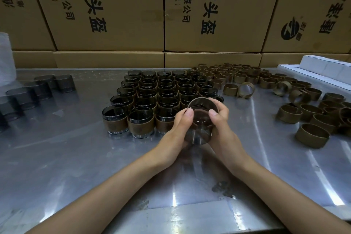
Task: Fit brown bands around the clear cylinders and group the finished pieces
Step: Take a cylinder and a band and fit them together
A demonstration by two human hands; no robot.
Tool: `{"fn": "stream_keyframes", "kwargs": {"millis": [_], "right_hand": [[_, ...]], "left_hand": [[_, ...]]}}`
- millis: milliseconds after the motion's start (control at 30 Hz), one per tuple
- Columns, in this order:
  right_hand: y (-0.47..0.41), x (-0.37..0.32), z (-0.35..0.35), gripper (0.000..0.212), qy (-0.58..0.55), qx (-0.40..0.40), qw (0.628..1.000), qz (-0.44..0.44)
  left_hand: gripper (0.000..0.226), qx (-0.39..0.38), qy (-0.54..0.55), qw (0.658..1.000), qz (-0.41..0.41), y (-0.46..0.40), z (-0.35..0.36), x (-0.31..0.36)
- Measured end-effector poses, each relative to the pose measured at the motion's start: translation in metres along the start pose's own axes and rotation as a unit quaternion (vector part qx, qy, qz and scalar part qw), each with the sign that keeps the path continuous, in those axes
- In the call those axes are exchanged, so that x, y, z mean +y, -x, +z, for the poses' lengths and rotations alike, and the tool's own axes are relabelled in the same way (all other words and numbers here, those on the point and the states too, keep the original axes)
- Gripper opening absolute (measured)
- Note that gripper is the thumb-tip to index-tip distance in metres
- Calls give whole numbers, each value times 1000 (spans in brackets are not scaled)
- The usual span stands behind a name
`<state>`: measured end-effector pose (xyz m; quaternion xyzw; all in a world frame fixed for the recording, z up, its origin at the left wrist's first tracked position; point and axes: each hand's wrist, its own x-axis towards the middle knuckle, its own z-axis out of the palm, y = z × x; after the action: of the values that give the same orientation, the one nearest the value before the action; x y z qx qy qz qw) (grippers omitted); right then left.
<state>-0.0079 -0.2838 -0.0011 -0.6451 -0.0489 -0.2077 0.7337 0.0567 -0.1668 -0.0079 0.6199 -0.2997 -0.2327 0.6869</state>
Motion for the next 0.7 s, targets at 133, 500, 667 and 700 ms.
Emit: {"fn": "stream_keyframes", "kwargs": {"millis": [133,500,667,700], "right_hand": [[0,-2,1,44,-5,11,1000,-15],[3,-6,3,52,-21,7,1000,-9],[4,-7,3,37,-17,38,999,-8],[4,-7,4,34,-18,37,999,-4]], "left_hand": [[79,65,11,998,5,-8,-4,-7],[72,45,50,998,16,0,-5,4],[63,19,92,996,7,0,-6,6],[59,21,88,996,12,1,-6,5]]}}
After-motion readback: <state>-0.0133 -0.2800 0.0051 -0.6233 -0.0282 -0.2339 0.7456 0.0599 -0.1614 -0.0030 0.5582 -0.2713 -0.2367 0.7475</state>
